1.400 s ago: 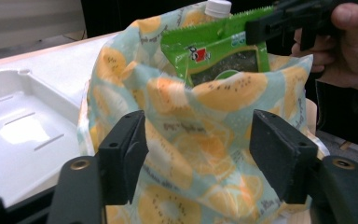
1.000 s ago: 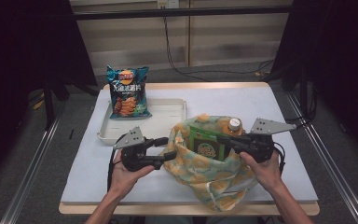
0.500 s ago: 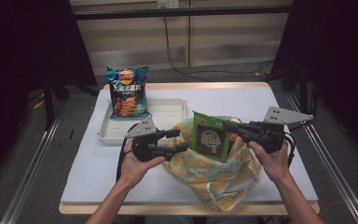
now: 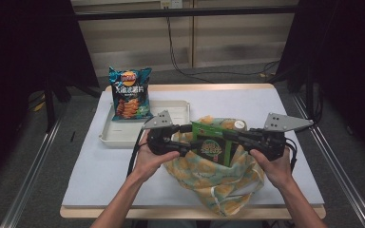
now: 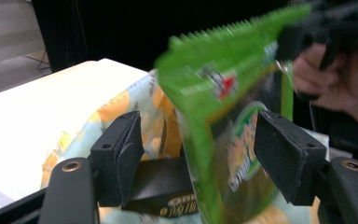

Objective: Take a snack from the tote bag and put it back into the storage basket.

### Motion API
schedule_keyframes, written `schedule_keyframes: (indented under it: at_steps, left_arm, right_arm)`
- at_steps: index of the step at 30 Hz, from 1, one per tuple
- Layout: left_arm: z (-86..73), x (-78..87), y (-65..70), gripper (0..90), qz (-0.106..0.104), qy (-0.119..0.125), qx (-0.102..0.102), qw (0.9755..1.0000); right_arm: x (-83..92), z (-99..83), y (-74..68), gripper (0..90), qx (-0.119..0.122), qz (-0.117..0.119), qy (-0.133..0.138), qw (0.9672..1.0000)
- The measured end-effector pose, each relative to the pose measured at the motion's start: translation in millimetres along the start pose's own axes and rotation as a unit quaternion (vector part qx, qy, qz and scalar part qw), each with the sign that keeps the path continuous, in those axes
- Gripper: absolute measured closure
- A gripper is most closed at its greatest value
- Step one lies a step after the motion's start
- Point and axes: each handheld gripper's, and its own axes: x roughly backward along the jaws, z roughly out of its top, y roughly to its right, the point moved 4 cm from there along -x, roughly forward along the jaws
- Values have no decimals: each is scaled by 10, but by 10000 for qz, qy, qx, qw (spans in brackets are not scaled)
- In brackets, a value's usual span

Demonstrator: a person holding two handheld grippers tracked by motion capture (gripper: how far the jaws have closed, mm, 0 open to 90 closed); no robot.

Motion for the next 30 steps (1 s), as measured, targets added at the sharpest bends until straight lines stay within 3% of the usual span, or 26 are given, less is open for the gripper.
schedule_keyframes:
  at_steps: [1,4,6,11,13,19,22,26,30]
  left_arm:
    - [3,-17,-26,324,-20,105,61,9999]
    - [-25,-87,-45,329,-98,-104,-55,9999]
    - [-28,-114,-27,339,-185,-60,5,9998]
    - [-18,-151,50,450,-339,-112,-92,9993]
    - [-1,-167,90,456,-316,-170,-217,9991]
    - [8,-144,86,592,-440,-105,-246,9987]
    - [0,-129,86,635,-423,-230,-314,9983]
    - [9,-124,109,672,-426,-216,-403,9980]
    - [23,-115,124,709,-484,-263,-493,9973]
  right_arm:
    - [-8,-5,-3,898,-19,7,3,10000]
    - [-51,-11,-22,899,23,48,-34,10000]
    - [-59,-6,-29,898,19,79,-25,10000]
    - [-81,-18,-28,898,27,128,-48,9999]
    - [-98,-35,-38,897,60,148,-48,9999]
    - [-59,-40,-10,892,65,144,-10,9999]
    - [-54,-63,4,885,55,111,-19,9999]
    - [-39,-92,17,850,80,63,-76,9999]
    - [-28,-120,36,744,119,-54,-131,9998]
